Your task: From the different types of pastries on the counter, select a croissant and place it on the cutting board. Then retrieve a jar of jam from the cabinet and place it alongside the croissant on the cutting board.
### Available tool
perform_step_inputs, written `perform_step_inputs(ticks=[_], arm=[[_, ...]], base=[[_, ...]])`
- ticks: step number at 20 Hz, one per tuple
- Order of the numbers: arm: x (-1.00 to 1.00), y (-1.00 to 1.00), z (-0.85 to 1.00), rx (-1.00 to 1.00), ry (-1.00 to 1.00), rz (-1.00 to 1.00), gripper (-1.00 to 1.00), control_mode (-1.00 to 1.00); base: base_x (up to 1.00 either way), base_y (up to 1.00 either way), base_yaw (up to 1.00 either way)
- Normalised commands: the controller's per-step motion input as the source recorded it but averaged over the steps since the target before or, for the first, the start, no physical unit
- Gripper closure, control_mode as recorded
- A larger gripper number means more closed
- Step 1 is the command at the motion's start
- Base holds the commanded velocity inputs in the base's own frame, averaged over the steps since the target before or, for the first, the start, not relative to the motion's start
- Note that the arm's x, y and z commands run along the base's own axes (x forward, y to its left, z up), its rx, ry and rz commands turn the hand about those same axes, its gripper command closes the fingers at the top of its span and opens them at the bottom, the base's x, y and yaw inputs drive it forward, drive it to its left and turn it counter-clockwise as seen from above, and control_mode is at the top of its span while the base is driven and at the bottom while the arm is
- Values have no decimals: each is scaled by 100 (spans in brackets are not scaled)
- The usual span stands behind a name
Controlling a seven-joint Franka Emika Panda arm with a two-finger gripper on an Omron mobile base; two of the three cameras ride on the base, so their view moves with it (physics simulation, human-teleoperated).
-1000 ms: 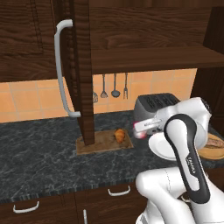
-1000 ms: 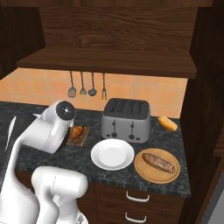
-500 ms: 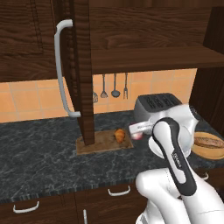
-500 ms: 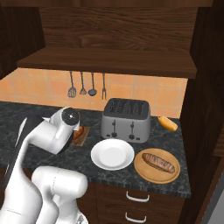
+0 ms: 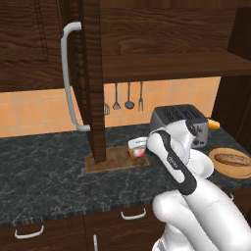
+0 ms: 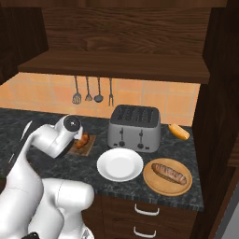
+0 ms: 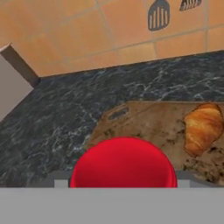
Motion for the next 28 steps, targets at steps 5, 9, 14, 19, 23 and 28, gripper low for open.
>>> perform_step_inputs(ticks=[5, 9, 14, 19, 23, 28], arm=[[52, 12, -67, -5, 1, 0, 100, -100], [51, 23, -48, -3, 0, 0, 100, -100], [23, 23, -4, 0, 1, 0, 100, -100], [8, 3, 0, -3, 2, 0, 100, -100], [34, 20, 0, -8, -1, -1, 100, -100], [30, 20, -4, -10, -4, -1, 100, -100]], base=[[0, 0, 0], [0, 0, 0], [0, 0, 0], [0, 0, 0], [0, 0, 0], [0, 0, 0]])
